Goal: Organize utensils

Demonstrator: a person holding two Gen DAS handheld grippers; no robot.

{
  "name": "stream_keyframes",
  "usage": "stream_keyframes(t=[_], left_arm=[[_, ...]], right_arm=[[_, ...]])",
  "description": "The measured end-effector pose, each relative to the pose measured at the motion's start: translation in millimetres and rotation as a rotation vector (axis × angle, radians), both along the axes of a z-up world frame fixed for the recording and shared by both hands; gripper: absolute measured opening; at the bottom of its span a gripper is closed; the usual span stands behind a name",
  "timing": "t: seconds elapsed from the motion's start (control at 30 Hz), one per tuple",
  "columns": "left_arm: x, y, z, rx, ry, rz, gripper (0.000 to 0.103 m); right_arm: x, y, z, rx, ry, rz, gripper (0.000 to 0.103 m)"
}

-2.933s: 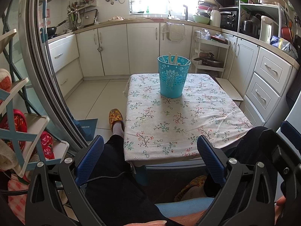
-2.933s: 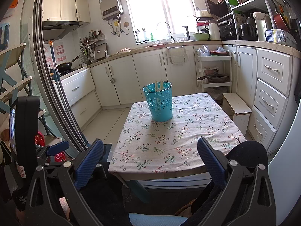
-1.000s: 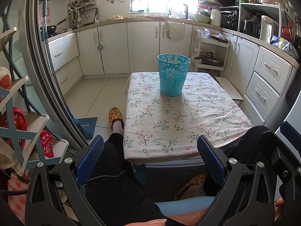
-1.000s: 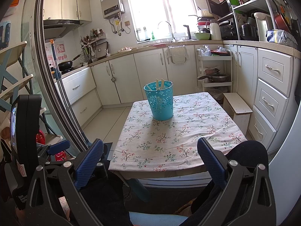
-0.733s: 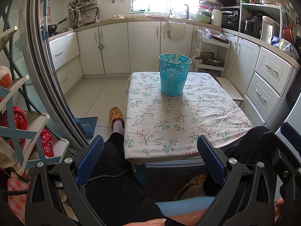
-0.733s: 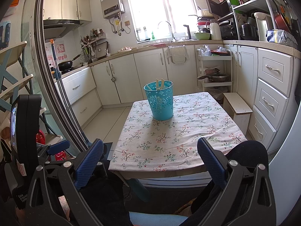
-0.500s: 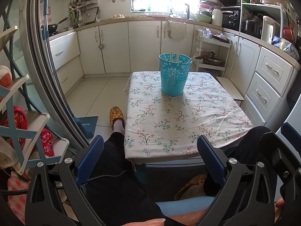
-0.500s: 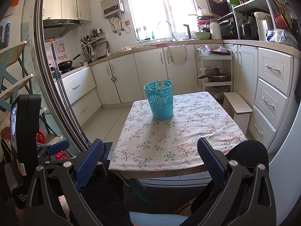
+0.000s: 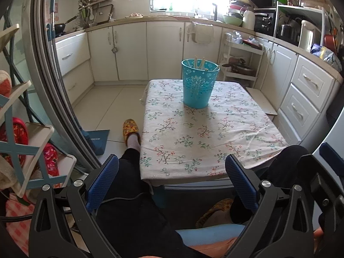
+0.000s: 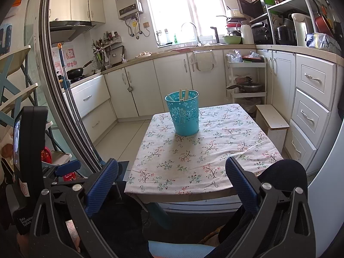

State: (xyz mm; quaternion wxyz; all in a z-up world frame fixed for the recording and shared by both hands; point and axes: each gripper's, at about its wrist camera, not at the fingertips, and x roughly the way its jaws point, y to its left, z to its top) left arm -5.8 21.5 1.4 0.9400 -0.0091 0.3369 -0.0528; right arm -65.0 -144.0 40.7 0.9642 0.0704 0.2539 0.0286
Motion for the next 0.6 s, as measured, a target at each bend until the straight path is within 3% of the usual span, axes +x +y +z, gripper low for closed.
stream_keyframes(t=[0.2, 0.6], left_arm=[[-8, -1, 5, 0.017, -0.057, 0.002, 0.095], [4, 4, -4, 0.01, 0.019, 0.023, 0.095]], right_arm=[[-3, -3, 1, 0.004, -0.013, -0.002, 0.096], [-4, -8, 3, 0.01, -0.017, -0.004, 0.096]])
